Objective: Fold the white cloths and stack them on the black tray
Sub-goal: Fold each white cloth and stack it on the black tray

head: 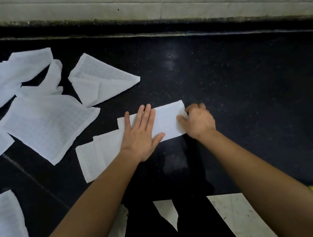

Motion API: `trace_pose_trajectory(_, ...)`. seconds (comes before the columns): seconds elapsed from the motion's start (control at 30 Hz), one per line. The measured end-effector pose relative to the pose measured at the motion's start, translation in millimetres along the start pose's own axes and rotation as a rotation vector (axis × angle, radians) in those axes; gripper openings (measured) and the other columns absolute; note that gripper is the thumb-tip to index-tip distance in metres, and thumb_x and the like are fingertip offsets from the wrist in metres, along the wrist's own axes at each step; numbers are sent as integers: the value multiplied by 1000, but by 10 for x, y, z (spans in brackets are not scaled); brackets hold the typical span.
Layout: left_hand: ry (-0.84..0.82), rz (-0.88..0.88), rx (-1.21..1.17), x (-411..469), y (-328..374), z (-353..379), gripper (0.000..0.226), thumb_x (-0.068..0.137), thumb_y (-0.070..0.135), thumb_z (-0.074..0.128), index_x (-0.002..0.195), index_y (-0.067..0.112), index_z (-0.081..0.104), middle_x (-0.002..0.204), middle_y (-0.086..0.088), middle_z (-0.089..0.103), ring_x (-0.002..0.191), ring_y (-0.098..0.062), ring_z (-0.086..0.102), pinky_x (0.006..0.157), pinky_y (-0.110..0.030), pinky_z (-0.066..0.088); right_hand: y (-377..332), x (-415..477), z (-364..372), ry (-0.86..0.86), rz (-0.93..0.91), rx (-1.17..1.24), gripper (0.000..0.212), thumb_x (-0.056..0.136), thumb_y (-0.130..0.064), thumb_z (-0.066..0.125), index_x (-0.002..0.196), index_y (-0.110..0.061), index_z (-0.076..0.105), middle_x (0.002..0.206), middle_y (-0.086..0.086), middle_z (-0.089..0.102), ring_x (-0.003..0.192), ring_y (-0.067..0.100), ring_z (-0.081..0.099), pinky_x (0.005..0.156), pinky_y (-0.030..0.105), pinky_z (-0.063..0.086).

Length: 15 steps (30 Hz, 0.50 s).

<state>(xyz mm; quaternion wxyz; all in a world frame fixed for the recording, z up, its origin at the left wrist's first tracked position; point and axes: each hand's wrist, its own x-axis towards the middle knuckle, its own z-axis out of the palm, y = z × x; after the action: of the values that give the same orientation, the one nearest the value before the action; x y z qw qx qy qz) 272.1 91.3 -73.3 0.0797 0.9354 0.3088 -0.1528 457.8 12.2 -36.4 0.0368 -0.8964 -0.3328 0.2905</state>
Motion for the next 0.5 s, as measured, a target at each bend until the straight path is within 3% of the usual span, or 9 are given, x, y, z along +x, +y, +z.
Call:
trace_pose_trajectory(0.07,-26,-18,-13,6,16,52,82,94,66,-4,156,13,-15,165,-5,-20,152,-22,-18,120,-59,-3,-40,69,-59,-86,41,43,33,93,-43,59,111,-16,65,119,8,58,103,29,61,78,34,47)
trace_pose_trajectory(0.17,-16,-31,-21,12,10,89,83,93,68,-6,155,13,-16,165,-5,-19,152,-22,-17,120,-59,-3,-36,136,-144,-169,63,112,23,87,-39,65,91,-18,71,83,-2,64,76,15,61,58,27,43)
trace_pose_trajectory(0.23,-25,-32,-22,3,11,85,84,93,69,-4,155,14,-15,165,-4,-19,152,-22,-18,120,-59,-3,7,156,-171,-223,112,304,14,85,-35,71,86,-21,67,85,-6,64,76,10,59,61,26,46)
trace_pose_trajectory(0.33,-31,-43,-20,8,26,71,85,93,70,-2,156,15,-15,165,-4,-20,151,-22,-19,120,-59,-3,51,141,-199,-304,253,720,26,81,-35,80,100,-19,71,96,-4,71,85,9,63,67,24,46)
trace_pose_trajectory(0.5,-46,-41,-34,10,103,30,85,93,69,-2,156,14,-14,165,-5,-19,152,-24,-18,120,-60,-2,201,108,-194,-306,302,823,26,83,-31,81,102,-17,72,98,0,76,88,13,70,78,28,56)
